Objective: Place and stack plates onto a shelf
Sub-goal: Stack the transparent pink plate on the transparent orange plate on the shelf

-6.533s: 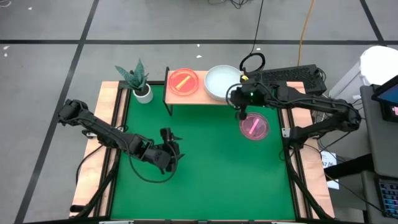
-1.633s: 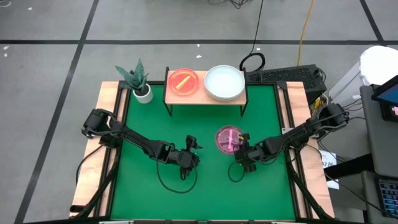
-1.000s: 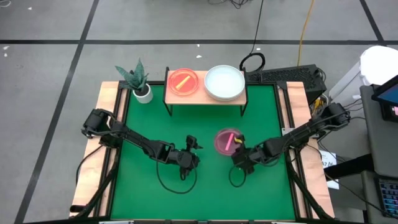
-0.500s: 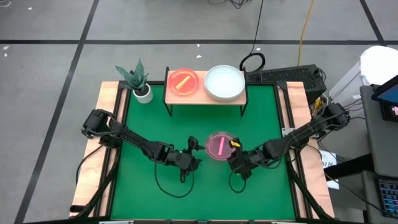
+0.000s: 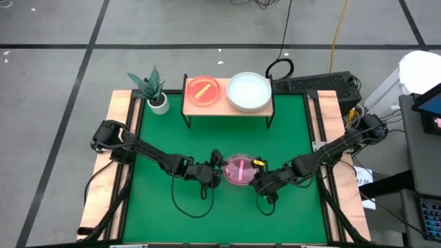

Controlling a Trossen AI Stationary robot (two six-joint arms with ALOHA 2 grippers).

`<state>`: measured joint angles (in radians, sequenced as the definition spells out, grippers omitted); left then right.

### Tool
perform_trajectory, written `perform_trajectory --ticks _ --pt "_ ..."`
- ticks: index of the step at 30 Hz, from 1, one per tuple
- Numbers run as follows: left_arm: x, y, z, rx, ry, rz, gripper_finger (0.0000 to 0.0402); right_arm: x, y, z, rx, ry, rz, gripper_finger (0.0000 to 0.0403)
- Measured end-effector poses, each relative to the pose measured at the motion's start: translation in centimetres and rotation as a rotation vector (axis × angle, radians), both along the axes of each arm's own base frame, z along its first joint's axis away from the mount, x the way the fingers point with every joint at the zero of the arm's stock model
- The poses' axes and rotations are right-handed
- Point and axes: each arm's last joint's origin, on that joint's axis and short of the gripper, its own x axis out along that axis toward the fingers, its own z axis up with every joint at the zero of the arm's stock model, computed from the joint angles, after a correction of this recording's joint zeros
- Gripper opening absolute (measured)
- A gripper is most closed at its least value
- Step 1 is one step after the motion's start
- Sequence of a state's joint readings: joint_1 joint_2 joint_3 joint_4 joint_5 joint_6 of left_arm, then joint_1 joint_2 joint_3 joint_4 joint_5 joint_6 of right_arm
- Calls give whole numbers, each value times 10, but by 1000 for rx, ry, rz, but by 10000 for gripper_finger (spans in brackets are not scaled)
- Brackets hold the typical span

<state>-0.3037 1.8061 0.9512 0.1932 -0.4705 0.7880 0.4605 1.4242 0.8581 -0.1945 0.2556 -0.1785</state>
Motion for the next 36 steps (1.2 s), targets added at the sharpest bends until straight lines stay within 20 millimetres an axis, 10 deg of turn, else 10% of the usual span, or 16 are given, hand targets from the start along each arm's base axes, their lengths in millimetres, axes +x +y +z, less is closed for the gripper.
perform_trajectory --ticks 13,36 --pt "0 -5 -2 -52 46 -160 85 3 4 3 39 -32 85 0" --pt "-1 -12 0 -34 28 -198 78 2 3 3 34 -22 87 0"
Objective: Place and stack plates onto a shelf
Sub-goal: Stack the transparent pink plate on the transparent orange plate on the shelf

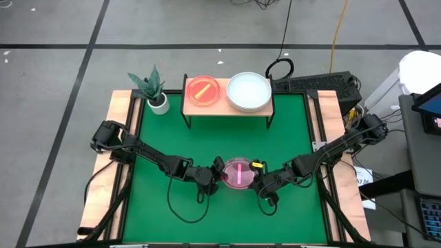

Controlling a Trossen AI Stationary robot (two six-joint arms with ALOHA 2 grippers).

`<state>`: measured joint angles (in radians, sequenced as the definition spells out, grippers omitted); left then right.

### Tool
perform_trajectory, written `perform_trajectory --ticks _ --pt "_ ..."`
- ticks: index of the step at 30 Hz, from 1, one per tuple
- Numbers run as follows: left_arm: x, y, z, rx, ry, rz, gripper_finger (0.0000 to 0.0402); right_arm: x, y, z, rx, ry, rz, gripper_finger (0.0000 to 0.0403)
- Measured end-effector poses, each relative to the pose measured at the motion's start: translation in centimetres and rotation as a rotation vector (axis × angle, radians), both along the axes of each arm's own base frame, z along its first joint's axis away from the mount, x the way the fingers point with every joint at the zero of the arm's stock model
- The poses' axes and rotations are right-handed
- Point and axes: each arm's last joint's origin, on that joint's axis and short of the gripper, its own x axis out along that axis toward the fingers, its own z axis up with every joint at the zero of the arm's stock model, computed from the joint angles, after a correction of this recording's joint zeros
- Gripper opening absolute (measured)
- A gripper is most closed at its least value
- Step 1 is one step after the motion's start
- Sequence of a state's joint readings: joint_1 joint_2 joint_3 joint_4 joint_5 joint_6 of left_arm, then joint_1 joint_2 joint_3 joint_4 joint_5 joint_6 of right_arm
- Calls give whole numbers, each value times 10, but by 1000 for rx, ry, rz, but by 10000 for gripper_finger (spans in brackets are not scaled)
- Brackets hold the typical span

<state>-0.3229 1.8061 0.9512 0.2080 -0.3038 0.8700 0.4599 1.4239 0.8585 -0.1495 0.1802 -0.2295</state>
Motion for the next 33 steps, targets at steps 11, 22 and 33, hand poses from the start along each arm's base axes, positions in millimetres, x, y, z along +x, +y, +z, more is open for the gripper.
perform_trajectory --ticks 11,22,33 --pt "0 0 0 -13 0 9 78 -1 -1 -1 -27 8 -20 0" --pt "0 0 0 -35 -2 24 75 -1 -1 -1 -27 9 -20 0" --pt "1 -1 2 -60 -22 36 33 -1 -1 -1 -27 10 -20 0"
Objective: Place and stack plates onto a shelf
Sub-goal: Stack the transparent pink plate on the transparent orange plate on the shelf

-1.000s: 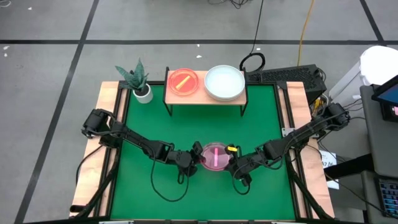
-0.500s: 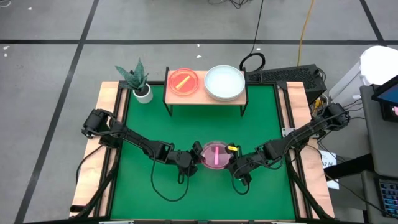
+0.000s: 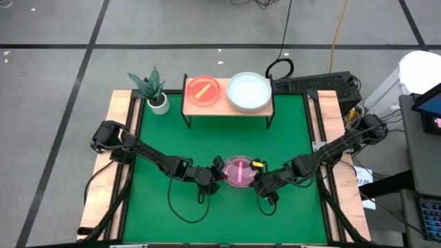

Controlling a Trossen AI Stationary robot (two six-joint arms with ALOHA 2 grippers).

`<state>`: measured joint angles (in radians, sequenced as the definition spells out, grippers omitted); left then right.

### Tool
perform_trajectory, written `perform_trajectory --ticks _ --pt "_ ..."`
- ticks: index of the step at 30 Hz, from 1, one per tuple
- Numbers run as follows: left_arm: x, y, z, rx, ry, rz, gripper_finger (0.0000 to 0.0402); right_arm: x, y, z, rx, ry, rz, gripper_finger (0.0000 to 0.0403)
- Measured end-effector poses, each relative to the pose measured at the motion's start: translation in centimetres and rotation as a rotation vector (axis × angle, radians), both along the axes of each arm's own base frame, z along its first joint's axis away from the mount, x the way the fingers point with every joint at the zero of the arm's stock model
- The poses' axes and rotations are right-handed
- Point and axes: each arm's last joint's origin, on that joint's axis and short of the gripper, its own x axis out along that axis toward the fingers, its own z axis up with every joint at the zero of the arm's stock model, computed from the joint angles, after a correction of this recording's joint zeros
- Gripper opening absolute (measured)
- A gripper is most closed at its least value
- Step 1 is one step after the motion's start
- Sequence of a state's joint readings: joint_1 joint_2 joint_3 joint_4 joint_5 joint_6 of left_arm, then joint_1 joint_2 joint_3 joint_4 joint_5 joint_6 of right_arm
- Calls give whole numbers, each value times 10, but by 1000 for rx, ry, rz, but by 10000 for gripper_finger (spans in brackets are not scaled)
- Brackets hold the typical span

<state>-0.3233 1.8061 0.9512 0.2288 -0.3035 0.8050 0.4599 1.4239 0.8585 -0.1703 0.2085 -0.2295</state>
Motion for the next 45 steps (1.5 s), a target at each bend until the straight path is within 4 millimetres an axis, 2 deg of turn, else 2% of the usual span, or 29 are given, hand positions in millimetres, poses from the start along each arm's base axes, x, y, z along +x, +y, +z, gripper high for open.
perform_trajectory --ticks 3,13,26,33,36,41,45 --pt "0 0 0 -2 3 0 8 0 0 0 -1 1 0 0" --pt "-1 -2 0 3 5 -6 8 1 0 2 -21 -30 -6 10" --pt "0 -1 0 8 -3 3 8 8 3 10 145 -108 -120 102" --pt "-2 -1 3 72 -10 23 7 6 2 30 324 -194 -199 139" --pt "-5 -1 10 139 -20 33 7 -2 -2 47 384 -247 -211 143" --pt "-10 6 36 177 -77 40 7 -19 -8 76 457 -342 -203 143" --pt "-18 18 62 187 -125 65 7 -32 -6 87 449 -390 -227 144"
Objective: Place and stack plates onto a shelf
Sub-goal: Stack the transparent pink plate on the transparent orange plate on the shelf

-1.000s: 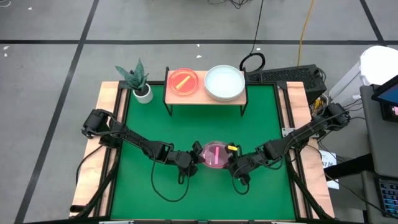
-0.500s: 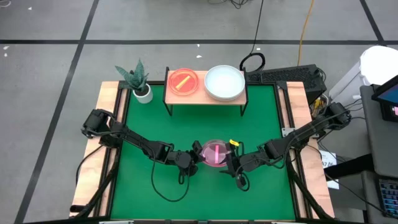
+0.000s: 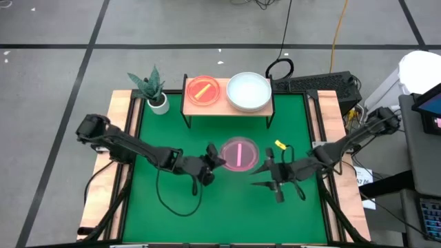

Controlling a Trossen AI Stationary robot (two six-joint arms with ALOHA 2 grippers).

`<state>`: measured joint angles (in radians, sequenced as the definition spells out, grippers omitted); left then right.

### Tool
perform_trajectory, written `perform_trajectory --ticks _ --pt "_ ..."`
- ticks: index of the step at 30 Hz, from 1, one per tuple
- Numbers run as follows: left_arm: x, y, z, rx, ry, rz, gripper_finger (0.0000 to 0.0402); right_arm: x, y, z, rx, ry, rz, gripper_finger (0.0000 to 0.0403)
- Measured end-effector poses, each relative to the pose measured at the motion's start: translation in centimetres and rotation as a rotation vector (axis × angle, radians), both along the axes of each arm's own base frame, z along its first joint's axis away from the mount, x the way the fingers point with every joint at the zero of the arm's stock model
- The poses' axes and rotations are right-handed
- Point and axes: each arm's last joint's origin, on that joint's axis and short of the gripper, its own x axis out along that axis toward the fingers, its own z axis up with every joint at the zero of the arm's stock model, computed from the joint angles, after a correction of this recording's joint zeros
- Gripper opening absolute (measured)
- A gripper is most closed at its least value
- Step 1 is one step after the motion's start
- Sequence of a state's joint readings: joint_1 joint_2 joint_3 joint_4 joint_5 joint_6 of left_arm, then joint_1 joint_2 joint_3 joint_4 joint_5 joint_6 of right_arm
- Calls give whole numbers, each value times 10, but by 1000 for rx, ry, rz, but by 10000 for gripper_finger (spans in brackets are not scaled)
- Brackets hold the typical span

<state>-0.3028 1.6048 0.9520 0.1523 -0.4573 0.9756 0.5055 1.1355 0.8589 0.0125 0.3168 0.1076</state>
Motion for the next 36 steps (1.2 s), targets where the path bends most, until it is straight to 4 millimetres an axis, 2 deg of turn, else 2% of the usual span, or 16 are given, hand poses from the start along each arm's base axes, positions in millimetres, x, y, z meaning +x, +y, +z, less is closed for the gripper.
perform_trajectory --ticks 8,15,23,36 --pt "-23 32 43 -5 -55 95 7 -13 9 -2 -81 19 -43 144" --pt "-35 63 67 82 -112 217 7 -14 8 -4 -75 42 -56 144" --pt "-37 105 71 81 -122 380 7 -13 5 -4 -108 24 -155 135" --pt "-48 158 62 -34 -82 615 7 -9 8 -11 -109 51 -158 52"
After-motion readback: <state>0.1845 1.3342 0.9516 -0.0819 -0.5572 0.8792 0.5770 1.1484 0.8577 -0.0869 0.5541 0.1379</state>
